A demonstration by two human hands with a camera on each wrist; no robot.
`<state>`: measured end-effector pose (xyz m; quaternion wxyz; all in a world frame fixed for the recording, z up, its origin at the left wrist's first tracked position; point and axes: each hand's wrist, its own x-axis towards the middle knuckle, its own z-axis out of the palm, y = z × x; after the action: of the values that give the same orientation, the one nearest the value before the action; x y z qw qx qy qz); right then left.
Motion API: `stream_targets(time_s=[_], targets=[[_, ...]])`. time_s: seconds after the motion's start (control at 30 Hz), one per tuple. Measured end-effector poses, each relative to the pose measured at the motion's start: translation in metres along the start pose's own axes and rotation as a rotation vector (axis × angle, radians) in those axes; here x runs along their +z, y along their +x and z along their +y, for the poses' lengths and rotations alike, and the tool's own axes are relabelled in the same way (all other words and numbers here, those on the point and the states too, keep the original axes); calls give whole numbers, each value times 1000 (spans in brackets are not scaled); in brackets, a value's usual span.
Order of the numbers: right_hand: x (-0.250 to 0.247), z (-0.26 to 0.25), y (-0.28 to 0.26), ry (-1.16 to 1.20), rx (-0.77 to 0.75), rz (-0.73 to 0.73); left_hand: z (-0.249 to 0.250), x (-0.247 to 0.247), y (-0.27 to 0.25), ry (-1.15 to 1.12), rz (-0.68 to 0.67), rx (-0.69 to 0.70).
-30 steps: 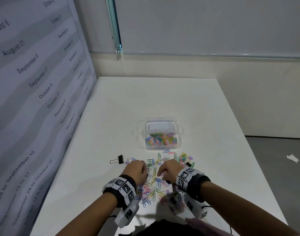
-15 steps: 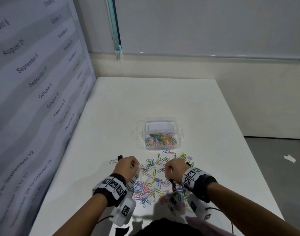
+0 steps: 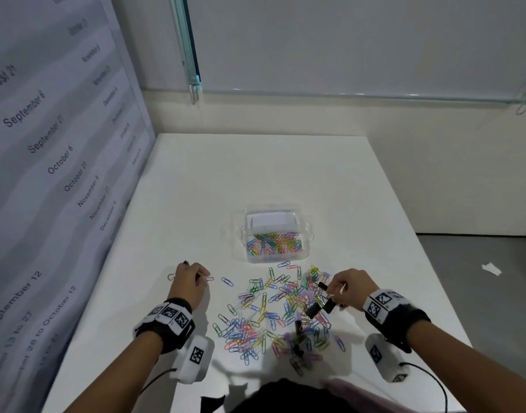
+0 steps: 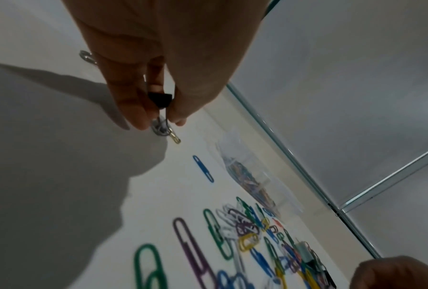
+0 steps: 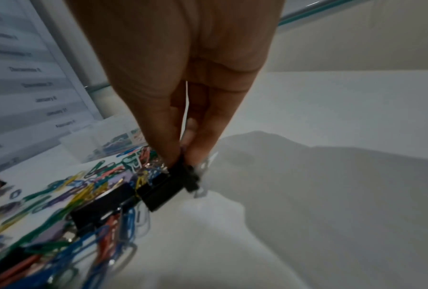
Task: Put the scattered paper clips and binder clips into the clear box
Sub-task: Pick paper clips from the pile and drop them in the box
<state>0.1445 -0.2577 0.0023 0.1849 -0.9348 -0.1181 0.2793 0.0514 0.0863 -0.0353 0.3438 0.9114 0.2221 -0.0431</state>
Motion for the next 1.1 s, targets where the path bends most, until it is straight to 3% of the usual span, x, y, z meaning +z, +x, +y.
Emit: stream_targets(time_s=[0.17, 0.33, 0.43, 0.57, 0.67, 0.83, 0.97, 1.1], targets=[[1, -23, 4, -124, -111, -5, 13, 2, -21, -51, -19, 18], [17, -64, 19, -132, -235, -2, 18, 0, -42, 106, -388, 64], [31, -82, 28, -170, -300, -55, 21, 6, -51, 153, -493, 59], [46, -94, 34, -295, -330, -164, 26, 21, -54, 329, -510, 135], [58, -94, 31, -397, -353, -147, 35, 32, -52, 386, -507, 200], [80, -84, 21, -249, -410, -170, 52, 51, -43, 310, -434, 235], [80, -83, 17, -159, -346, -206, 63, 57, -32, 218, -399, 227], [69, -81, 13, -74, -285, -123, 67, 56, -25, 222, -433, 240]])
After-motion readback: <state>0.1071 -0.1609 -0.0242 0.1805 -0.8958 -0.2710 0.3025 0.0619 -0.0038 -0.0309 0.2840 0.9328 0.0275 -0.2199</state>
